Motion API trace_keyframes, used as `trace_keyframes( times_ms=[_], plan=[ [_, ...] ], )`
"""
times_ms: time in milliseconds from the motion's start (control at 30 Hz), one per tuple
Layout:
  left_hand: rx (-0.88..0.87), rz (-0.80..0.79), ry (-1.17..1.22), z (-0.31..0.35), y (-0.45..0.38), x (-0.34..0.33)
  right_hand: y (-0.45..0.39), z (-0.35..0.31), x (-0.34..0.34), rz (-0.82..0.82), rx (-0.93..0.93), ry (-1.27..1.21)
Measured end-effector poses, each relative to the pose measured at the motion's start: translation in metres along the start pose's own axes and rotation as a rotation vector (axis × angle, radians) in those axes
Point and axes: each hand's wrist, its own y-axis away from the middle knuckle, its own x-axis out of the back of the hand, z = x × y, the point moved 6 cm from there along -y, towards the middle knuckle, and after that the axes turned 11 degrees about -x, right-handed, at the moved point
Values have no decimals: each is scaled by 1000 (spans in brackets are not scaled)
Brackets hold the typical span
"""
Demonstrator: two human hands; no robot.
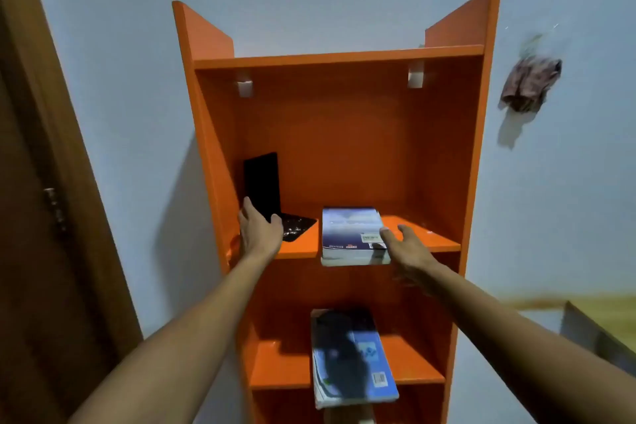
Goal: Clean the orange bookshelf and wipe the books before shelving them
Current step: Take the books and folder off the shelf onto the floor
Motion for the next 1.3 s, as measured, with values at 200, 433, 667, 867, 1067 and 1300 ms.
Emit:
trace_keyframes(
  times_ms=[200, 433, 667, 867, 1067, 1300],
  plan=[
    [100, 84, 23, -22, -47, -21, -29, 7, -18, -6, -107, -162],
    [8, 109, -80, -28, -66, -24, -28, 11, -18, 25, -65, -310],
    [-64, 121, -63, -18, -42, -12, -1, 34, -25, -217, -251, -510],
    [-172, 221, -47, -12, -17, 20, 15, 33, -40, -297, -335, -744],
    [-226, 324, -75, 1, 37, 78, 28, 41, -41, -306, -229, -792],
    [-114, 252, -15, -23, 156, 129, 92, 109, -48, -448, -110, -704]
  ],
)
